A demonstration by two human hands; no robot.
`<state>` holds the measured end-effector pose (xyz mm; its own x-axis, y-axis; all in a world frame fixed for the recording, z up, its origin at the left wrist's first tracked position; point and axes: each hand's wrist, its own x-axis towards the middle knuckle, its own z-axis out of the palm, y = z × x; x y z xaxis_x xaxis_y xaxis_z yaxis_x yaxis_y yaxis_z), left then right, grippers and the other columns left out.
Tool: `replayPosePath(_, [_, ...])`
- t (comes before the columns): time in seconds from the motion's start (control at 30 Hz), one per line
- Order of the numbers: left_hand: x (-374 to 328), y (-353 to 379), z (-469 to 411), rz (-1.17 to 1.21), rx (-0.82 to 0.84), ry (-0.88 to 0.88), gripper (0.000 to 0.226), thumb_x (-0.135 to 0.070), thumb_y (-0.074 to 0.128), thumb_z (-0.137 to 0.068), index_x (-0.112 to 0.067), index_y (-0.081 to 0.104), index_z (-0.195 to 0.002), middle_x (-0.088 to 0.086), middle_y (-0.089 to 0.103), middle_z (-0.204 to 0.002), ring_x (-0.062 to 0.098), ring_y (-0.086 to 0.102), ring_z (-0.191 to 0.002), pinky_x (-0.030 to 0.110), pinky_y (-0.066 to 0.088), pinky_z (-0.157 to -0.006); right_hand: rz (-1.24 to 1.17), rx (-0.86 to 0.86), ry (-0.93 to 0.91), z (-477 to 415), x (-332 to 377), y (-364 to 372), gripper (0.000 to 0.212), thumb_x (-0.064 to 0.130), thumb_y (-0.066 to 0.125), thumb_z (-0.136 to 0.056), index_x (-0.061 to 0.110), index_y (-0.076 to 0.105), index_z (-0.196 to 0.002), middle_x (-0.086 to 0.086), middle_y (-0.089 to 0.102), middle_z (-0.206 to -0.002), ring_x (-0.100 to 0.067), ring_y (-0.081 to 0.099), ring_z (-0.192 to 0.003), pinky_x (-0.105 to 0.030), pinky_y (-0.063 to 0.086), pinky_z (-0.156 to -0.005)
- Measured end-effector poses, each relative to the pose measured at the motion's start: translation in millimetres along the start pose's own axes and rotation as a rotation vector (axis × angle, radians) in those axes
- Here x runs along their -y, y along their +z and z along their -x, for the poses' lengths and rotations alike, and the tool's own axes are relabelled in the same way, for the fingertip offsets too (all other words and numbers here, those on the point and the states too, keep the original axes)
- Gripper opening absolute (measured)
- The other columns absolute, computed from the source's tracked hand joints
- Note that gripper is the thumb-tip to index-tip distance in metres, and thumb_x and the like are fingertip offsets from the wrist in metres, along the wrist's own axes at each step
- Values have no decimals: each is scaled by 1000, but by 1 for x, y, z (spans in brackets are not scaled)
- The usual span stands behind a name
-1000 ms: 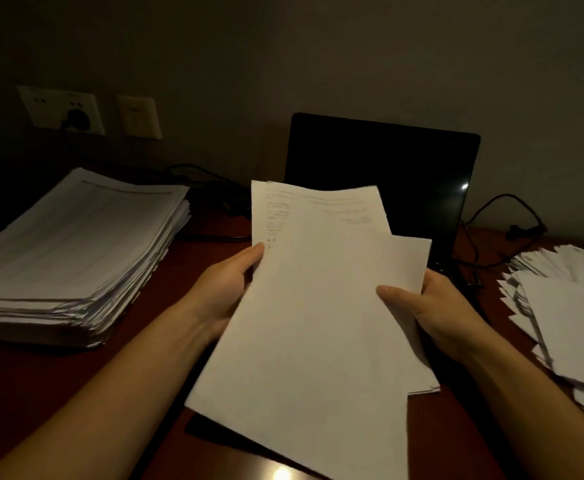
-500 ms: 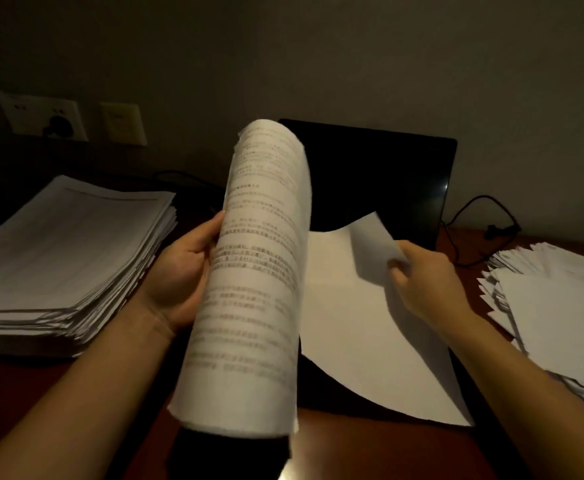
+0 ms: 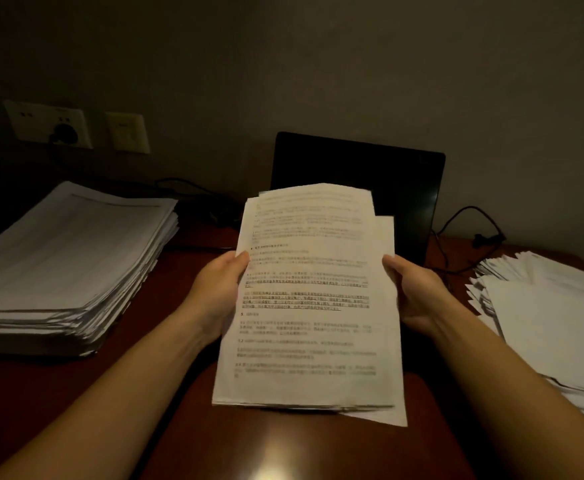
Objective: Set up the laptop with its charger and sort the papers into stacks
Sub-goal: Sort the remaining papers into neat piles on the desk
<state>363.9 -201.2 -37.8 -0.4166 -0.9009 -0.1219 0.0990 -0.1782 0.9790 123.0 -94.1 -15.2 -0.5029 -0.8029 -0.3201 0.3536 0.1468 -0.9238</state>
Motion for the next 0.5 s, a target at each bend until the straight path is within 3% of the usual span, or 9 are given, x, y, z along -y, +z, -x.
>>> replayPosePath(0.07, [5,-2,-4,-213,-69,45,24,-32,54,-104,-14,70,-104,5,78,-93,23,75,-83,48,61,-78,-35,72,25,-1,-4,0,36,39,50,-101,13,65,-121,-8,75,-95,-24,73,-75,-34,56,-56])
replayPosePath(0.13, [10,-2,-6,-304,-109,69,19,-32,57,-102,-19,70,-100,-2,78,-87,18,75,-79,47,62,-78,15,167,30,-2,-8,-2,37,42,54,-97,16,67,-121,-10,74,-109,-28,73,-91,-38,59,-66])
replayPosePath(0.2, [14,1,-5,-316,-104,109,12,-31,59,-101,-24,69,-102,-8,77,-88,12,75,-78,42,62,-75,131,217,-29,-1,-12,1,28,26,60,-96,16,66,-121,-10,73,-115,-29,72,-101,-42,60,-78])
replayPosePath(0.27, [14,5,-2,-301,-71,174,8,-30,60,-100,-30,65,-106,-11,76,-97,11,74,-88,35,61,-75,189,200,-93,0,-15,7,29,6,61,-94,14,64,-121,-10,73,-114,-28,73,-99,-42,60,-80])
replayPosePath(0.33, [12,6,-2,-375,-81,246,20,-30,62,-99,-34,58,-118,-14,66,-115,10,67,-101,27,55,-76,177,156,-159,3,-12,12,32,-2,59,-93,14,63,-120,-10,75,-109,-28,74,-93,-39,61,-71])
replayPosePath(0.4, [11,4,-3,-383,-99,255,50,-32,65,-97,-34,43,-141,-12,53,-130,10,58,-112,31,52,-86,134,150,-237,6,-6,16,33,-3,59,-92,14,61,-121,-10,75,-108,-29,74,-93,-39,62,-69])
replayPosePath(0.43, [9,3,-3,-315,-79,223,59,-32,66,-96,-34,37,-148,-10,55,-131,12,60,-113,34,54,-89,109,152,-279,7,-2,18,33,-2,60,-92,14,61,-121,-10,75,-109,-30,74,-94,-41,62,-71])
replayPosePath(0.5, [3,1,-2,-143,4,158,51,-27,64,-98,-28,45,-146,-2,70,-120,15,71,-103,35,60,-82,82,139,-365,12,8,23,32,-1,62,-91,14,61,-119,-9,75,-109,-29,73,-95,-41,62,-74])
